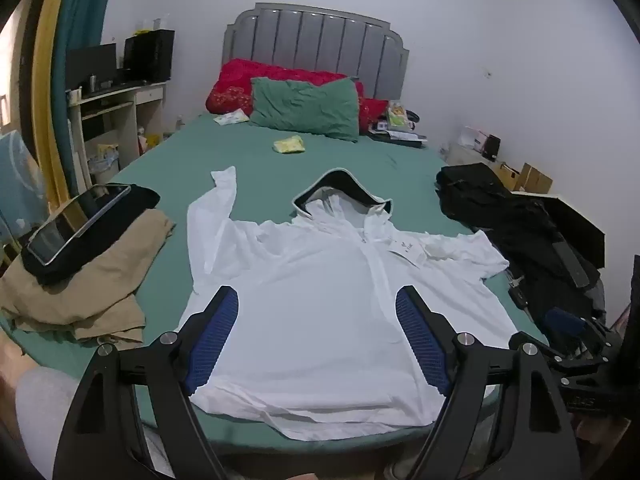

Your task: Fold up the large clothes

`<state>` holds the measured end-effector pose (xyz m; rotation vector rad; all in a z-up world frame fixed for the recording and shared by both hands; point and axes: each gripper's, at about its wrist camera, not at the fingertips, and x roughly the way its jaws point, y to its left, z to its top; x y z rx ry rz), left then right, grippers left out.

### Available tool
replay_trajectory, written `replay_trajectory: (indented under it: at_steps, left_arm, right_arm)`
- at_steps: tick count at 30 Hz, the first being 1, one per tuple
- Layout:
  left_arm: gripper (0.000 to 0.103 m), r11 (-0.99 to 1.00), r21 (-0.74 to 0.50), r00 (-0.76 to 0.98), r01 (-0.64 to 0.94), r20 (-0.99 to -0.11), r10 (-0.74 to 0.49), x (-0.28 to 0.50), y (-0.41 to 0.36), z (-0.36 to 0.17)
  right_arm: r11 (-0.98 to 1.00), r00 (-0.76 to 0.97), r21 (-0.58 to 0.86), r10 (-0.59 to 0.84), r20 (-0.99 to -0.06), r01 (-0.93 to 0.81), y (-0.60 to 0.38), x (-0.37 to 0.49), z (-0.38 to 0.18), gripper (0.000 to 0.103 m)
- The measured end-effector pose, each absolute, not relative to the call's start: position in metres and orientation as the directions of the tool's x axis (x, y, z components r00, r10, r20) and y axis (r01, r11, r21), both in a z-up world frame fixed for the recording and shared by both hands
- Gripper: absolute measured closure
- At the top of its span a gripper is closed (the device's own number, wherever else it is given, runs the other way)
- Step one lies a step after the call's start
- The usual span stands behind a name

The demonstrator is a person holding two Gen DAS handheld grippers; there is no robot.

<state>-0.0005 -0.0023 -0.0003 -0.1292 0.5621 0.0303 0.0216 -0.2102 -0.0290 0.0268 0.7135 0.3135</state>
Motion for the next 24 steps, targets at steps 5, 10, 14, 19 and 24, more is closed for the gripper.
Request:
replay_trajectory:
  at_steps: [5,10,14,19,24]
  left_arm:
    - [0.019,0.988,-0.142,0.847,-0.062,-0.532,-0.023,-0.007,0.003,-0.002]
    - [0.019,0.986,-0.143,0.838,-0.085,-0.546,-0.007,-0.001,0.006,0.000]
    - [0.019,0.986,-0.136,0.837,-0.091,-0.547,0.002,0.000,0.004,0.000]
    - [0.019,0.987,-0.128,0.834,-0.094,-0.551,0.008,0.002,0.003,0.004]
    - [0.019,0.987,-0.129,0.834,-0.094,-0.552,0.007,0.001,0.005,0.004]
  right_arm:
    - [0.951,0.710,0.131,0.297,-0.638,-0.280,-0.210,0.022,-0.029,0.001]
    - [0.951,0.713,0.135,0.298,-0.635,-0.278,-0.210,0.020,-0.026,0.001]
    - [0.953,0.714,0.134,0.293,-0.636,-0.272,-0.214,0.023,-0.024,0.001]
    - [0.953,0.713,0.139,0.293,-0.637,-0.267,-0.215,0.025,-0.026,0.001]
    - [0.954,0.712,0.142,0.293,-0.639,-0.265,-0.217,0.026,-0.027,0.001]
